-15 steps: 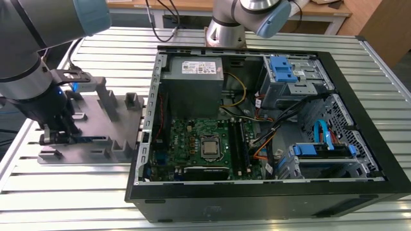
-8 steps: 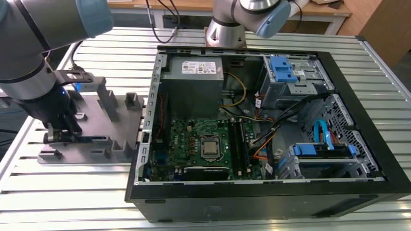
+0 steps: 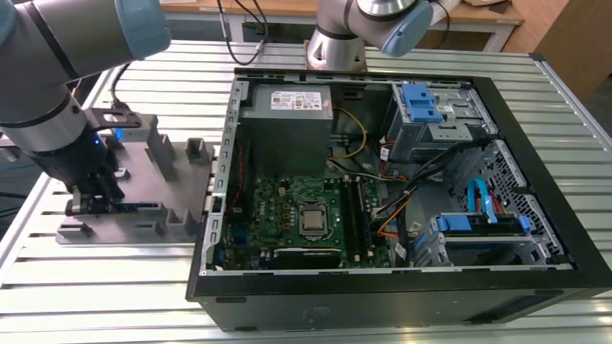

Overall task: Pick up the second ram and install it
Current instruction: 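Pick up the second ram and move it above second insertion slot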

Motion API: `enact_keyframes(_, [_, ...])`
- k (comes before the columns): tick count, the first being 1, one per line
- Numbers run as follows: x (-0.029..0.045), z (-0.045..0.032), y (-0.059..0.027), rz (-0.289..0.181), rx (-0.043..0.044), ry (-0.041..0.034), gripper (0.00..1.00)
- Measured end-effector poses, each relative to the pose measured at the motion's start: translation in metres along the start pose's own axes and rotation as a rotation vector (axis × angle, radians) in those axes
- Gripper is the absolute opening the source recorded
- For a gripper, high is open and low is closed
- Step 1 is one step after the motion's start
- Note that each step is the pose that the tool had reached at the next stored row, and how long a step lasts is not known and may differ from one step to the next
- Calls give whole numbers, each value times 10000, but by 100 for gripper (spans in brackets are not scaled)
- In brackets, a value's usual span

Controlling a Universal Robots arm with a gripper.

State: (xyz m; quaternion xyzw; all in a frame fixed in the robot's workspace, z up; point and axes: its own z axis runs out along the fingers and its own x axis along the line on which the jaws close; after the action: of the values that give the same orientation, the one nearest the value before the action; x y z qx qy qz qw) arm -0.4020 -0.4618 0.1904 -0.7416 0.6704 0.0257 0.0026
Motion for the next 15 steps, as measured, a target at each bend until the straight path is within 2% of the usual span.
enact_keyframes(6, [1,1,-4,162,1,56,36])
enact_keyframes(12, [0,1,-3,166,1,57,36])
enact_keyframes(14, [0,1,-3,167,1,57,34])
enact_keyframes(15, [0,1,-3,167,1,57,28])
